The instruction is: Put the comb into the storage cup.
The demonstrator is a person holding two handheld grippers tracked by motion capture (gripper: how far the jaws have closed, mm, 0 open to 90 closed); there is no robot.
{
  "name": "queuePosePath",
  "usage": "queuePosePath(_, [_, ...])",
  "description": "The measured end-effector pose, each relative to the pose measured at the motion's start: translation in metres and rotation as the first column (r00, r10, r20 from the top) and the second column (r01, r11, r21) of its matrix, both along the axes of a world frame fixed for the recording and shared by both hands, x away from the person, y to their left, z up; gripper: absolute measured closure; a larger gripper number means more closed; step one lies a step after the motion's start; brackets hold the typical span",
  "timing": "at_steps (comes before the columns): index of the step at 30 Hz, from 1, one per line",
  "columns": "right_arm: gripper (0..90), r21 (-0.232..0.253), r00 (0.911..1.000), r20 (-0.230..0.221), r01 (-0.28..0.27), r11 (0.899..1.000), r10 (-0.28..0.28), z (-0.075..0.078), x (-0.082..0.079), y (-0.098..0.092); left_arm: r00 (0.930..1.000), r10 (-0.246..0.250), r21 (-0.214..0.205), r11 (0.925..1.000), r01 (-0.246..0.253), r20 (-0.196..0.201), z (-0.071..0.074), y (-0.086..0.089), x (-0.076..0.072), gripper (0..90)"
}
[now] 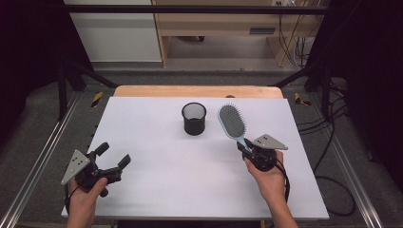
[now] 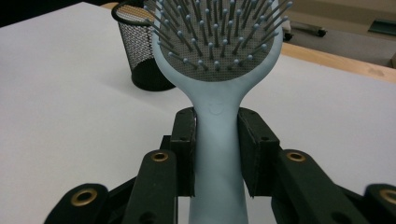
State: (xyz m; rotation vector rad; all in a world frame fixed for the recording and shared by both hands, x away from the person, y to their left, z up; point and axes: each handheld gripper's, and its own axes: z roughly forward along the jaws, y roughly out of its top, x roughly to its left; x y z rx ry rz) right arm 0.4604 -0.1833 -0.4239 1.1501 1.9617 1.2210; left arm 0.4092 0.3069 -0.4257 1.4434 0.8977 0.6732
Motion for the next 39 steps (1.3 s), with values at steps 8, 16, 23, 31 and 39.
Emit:
queuePosePath(8, [69.7,0.017,0.9985,0.049,-0.025,1.0,0.025,0.012,0.011,0.015,0.9966,-0.083,0.03,0.9961,0.083,0.004,0.02,-0.034,0.022,2.5])
queuePosePath(16, [69.7,0.032,0.9971,0.074,-0.022,0.999,0.02,0.019,0.02,0.035,0.9931,-0.117,0.024,0.9929,0.117,0.002,0.041,-0.071,0.056,2.6])
queuePosePath(23, [69.7,0.094,0.9946,0.096,-0.049,0.994,0.04,0.013,0.014,0.045,0.9881,-0.15,-0.032,0.9884,0.149,-0.035,0.029,-0.084,0.056,3.8])
queuePosePath(31, [69.6,0.068,0.9873,0.13,-0.101,0.993,0.092,0.012,0.001,0.057,0.9853,-0.169,-0.044,0.9848,0.168,-0.023,0.033,-0.09,0.044,4.0])
queuePosePath(39, [69.7,0.073,0.983,0.142,-0.128,0.989,0.117,0.009,-0.003,0.072,0.9812,-0.191,-0.054,0.9805,0.189,-0.027,0.034,-0.097,0.041,3.4])
